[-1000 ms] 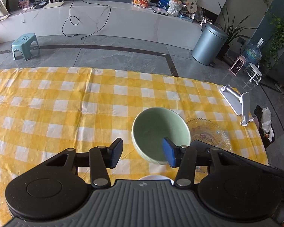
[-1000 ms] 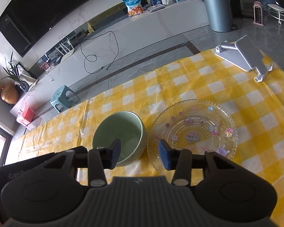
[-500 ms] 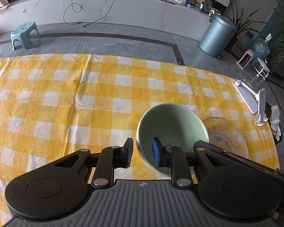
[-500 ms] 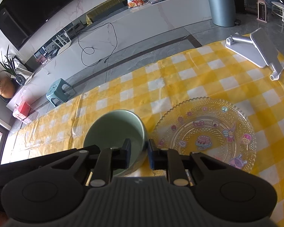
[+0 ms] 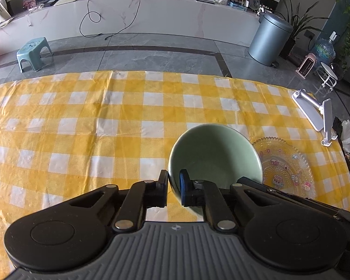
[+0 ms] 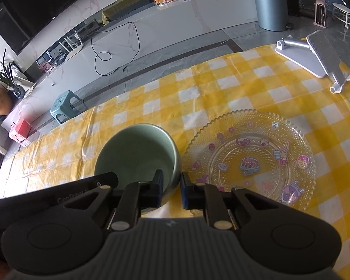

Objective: Organize plates and bowls
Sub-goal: 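Lift the pale green bowl and carry it toward the stacked steel bowls, then lower the pale green bowl into the stacked steel bowls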

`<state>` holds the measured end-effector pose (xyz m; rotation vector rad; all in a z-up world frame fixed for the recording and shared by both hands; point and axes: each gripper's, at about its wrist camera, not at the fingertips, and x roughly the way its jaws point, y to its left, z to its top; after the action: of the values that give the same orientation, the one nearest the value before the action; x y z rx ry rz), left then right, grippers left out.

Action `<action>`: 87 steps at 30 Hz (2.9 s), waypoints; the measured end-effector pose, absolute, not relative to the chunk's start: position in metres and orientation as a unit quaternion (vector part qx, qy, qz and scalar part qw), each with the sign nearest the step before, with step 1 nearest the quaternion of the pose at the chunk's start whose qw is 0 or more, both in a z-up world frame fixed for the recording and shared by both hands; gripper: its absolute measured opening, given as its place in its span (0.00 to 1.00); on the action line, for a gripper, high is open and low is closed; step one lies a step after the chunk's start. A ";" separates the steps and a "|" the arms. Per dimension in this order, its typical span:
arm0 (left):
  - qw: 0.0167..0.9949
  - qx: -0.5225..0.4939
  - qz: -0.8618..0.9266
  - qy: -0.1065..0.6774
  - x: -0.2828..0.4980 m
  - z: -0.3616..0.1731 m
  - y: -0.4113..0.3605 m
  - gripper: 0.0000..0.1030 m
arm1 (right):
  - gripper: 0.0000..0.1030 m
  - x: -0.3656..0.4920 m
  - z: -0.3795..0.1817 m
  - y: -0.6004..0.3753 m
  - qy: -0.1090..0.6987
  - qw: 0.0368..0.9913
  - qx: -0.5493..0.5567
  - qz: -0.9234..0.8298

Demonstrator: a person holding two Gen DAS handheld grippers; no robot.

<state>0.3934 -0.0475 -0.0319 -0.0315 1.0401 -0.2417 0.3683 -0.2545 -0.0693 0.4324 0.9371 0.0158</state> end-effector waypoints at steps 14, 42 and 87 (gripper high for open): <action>0.876 0.022 -0.110 0.469 0.330 0.021 -0.039 0.10 | 0.10 0.310 -0.026 -0.243 0.442 0.873 0.205 0.022; 0.906 0.025 -0.096 0.412 0.130 0.112 0.017 0.10 | 0.10 0.080 0.061 -0.176 0.398 0.890 0.215 0.058; 0.837 0.016 -0.106 0.536 0.130 0.015 0.054 0.12 | 0.09 0.083 -0.011 -0.139 0.493 0.859 0.131 0.049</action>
<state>0.1299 0.0539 0.0148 0.0335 1.1340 -0.2248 0.0831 -0.1388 -0.0105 0.2754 1.0341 0.1034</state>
